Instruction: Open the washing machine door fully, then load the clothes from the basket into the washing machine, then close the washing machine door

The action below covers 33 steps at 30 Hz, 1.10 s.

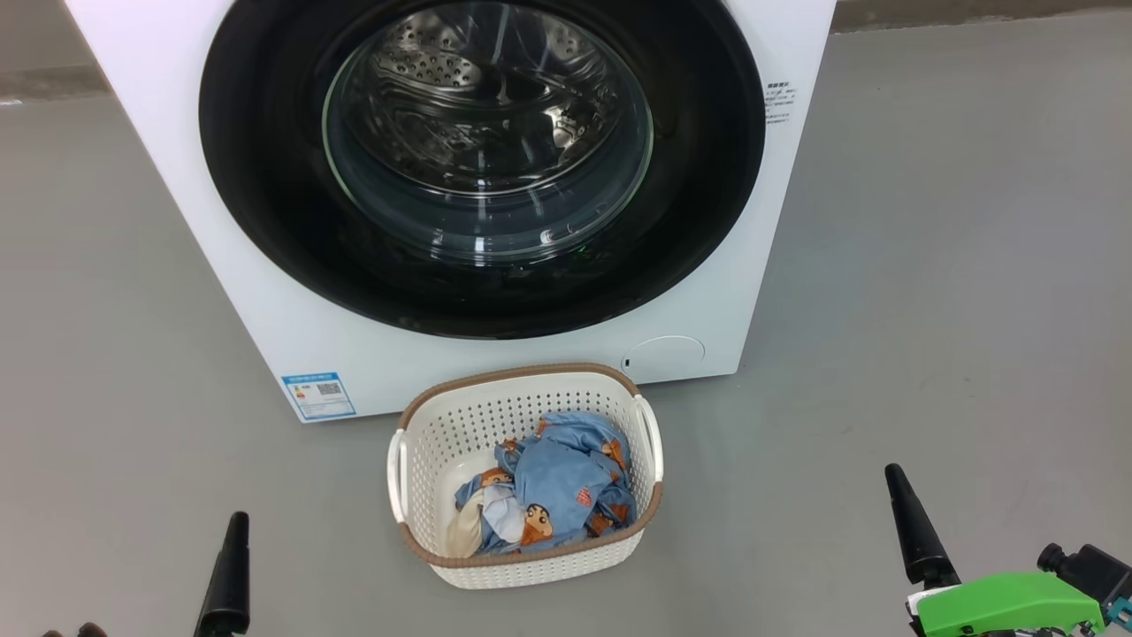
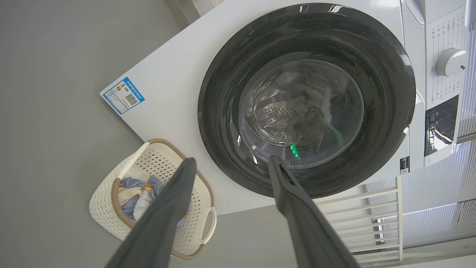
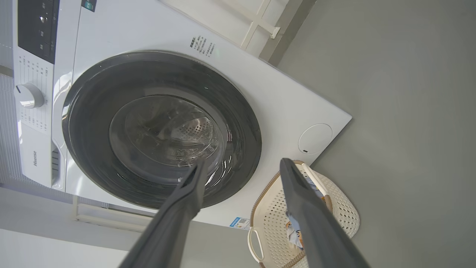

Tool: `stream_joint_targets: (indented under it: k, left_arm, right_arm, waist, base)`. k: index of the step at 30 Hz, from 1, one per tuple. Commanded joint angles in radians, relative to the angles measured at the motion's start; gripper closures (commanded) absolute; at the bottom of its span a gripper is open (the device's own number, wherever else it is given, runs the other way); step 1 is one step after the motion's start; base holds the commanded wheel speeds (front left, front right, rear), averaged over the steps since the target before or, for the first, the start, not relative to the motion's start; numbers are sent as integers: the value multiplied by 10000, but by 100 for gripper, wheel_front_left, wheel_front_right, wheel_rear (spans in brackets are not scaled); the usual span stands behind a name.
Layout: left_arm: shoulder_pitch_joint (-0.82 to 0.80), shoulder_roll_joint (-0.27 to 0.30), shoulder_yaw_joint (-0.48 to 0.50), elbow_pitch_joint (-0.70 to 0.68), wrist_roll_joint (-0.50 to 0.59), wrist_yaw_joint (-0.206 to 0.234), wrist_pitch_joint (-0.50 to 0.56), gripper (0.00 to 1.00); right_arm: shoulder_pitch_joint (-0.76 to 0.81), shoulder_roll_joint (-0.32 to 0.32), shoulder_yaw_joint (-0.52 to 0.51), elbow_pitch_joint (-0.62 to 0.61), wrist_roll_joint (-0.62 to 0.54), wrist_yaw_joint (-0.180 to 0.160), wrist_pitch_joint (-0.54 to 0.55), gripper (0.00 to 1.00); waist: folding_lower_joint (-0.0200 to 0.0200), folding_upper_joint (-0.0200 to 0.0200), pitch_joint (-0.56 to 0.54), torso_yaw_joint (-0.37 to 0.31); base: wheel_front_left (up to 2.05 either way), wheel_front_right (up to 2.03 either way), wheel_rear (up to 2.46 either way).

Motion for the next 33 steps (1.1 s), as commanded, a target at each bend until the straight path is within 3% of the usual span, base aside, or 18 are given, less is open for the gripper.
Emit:
stream_joint_targets:
  k: [1, 33]
  left_arm:
    - [-409, 273, 81, -270, 326, -43, -136, 0]
    - [-313, 780, -200, -456, 4572, -74, -1079, 0]
  right_arm:
    - [-466, -123, 160, -235, -416, -2, -147, 0]
    - [-877, -96, 429, -18, -5302, -5, -1083, 0]
  waist:
    - [-1, 0, -4, -8]
    - [-1, 0, -87, -151]
  base:
    - [0, 0, 0]
    - [0, 0, 0]
